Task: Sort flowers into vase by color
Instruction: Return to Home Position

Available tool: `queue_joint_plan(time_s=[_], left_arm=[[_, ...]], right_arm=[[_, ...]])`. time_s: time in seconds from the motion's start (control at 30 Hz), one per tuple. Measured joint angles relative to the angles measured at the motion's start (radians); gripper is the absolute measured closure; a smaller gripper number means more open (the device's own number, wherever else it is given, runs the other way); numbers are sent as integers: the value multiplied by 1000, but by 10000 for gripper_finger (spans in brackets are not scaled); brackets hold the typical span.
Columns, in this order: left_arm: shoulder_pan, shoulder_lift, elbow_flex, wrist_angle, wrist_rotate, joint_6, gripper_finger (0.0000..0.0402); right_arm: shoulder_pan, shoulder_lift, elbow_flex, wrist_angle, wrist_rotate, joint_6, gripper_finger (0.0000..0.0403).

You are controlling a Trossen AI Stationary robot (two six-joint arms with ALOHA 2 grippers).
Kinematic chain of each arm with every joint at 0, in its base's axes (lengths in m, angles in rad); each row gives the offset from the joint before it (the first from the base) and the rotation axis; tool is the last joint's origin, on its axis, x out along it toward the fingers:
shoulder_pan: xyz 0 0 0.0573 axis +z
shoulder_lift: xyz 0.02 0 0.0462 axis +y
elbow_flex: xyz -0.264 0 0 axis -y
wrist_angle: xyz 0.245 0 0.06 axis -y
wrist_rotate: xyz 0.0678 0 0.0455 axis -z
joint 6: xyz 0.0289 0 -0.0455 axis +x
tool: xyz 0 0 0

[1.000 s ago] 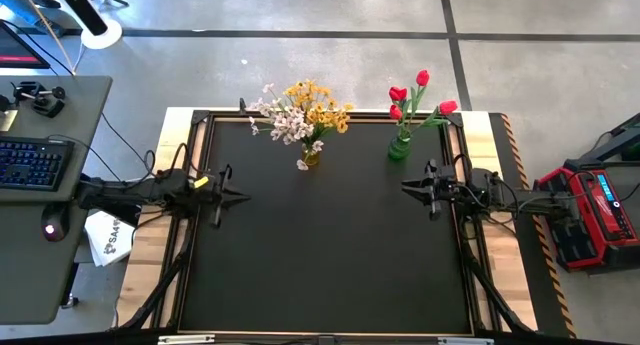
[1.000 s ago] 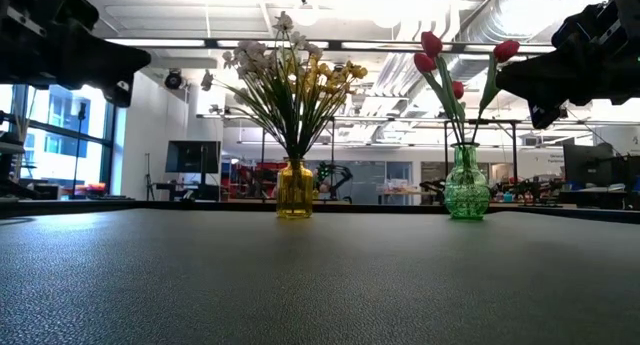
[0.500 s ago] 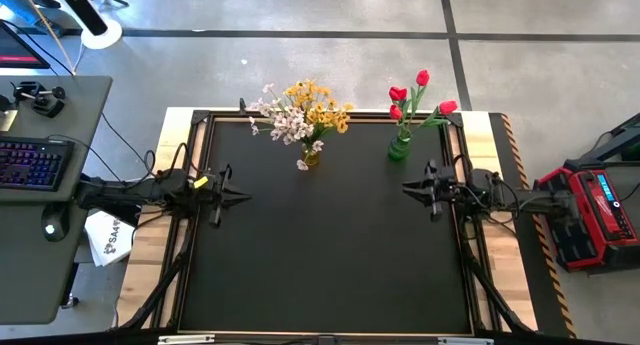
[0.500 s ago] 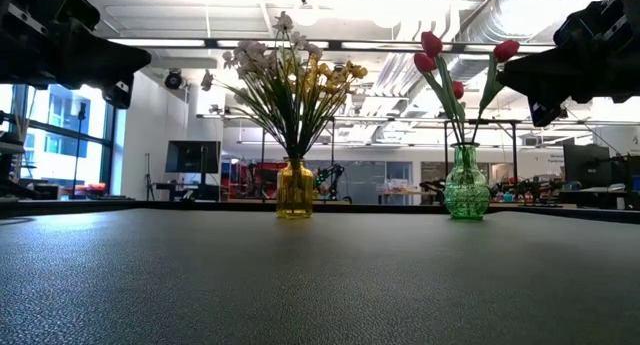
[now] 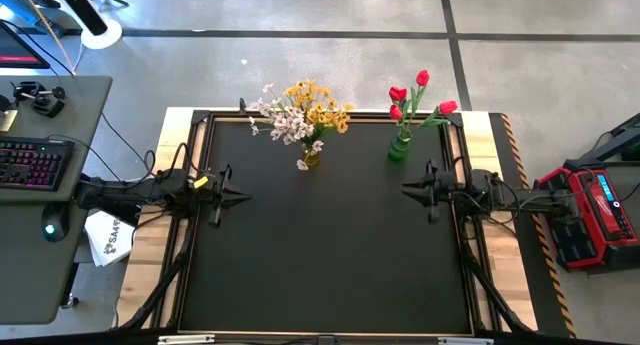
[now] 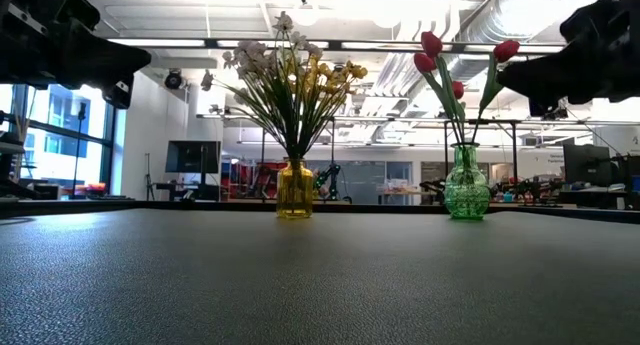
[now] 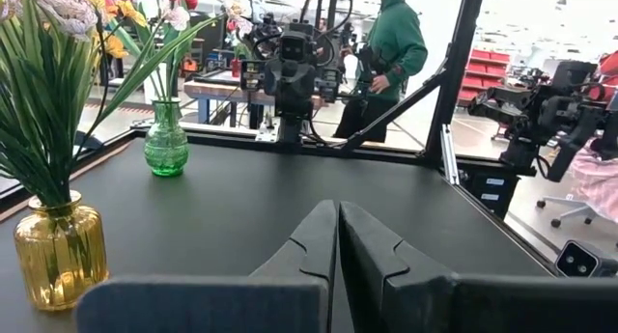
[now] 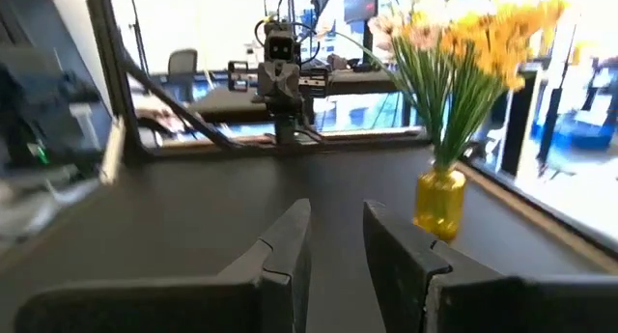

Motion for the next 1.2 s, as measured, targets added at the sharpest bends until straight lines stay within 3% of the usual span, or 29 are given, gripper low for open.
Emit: queue_joint_plan(time_s=[0.17, 0.57, 1.2], left_arm=[[0, 0, 0, 0, 0, 0, 397], [0, 0, 0, 0, 0, 0, 397], [0, 0, 0, 0, 0, 0, 397]], right_arm=[[0, 0, 0, 0, 0, -90, 321], [0, 0, 0, 0, -1, -3, 320], [0, 0, 0, 0, -4, -5, 320]])
